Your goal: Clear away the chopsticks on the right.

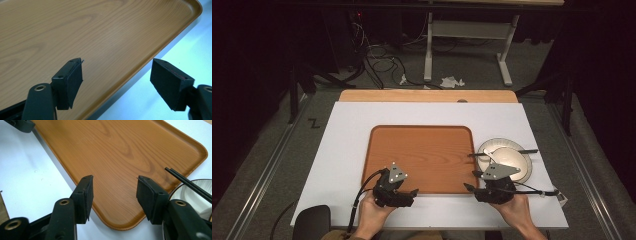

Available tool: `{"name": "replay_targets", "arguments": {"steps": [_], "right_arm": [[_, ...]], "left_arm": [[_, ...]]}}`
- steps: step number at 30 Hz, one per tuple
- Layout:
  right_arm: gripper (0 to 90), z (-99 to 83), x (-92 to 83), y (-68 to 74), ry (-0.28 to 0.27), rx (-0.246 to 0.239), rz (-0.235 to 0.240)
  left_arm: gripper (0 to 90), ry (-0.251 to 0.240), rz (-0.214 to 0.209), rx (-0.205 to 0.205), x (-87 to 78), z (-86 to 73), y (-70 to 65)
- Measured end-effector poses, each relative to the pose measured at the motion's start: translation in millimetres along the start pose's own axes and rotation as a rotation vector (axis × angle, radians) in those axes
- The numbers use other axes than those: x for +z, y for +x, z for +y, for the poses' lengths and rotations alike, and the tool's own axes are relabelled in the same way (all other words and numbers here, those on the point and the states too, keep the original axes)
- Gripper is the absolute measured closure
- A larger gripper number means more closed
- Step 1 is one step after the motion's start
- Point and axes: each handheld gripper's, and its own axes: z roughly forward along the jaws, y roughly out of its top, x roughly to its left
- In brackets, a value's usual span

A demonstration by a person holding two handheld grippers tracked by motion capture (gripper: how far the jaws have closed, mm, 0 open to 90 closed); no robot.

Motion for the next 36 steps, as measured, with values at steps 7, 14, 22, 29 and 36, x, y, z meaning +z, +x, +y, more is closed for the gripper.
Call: {"name": "replay_targets", "arguments": {"steps": [7,14,22,29,36], "right_arm": [[43.5,0.9,-3.3,-3.1,0.003,0.032,0.032],[40.9,0.8,-6.6,-6.5,-0.010,0.041,0.035],[42.1,-2.5,-12.9,-5.2,-0.024,0.030,0.003],[42.2,-1.2,-20.4,-10.6,-0.048,0.051,0.005],[45.6,-0.9,-32.7,-23.0,-0.082,0.095,-0.010]], "left_arm": [[26.0,0.004,0.003,0.004,0.3,-0.1,0.2],[26.0,0.010,0.004,0.008,1.0,-0.2,-0.9],[26.0,0.017,0.001,0.011,1.7,-0.2,-0.8],[26.1,0.015,0.001,0.010,1.7,-0.2,-0.7],[26.0,0.010,-0.002,0.004,0.9,0.0,0.4]]}}
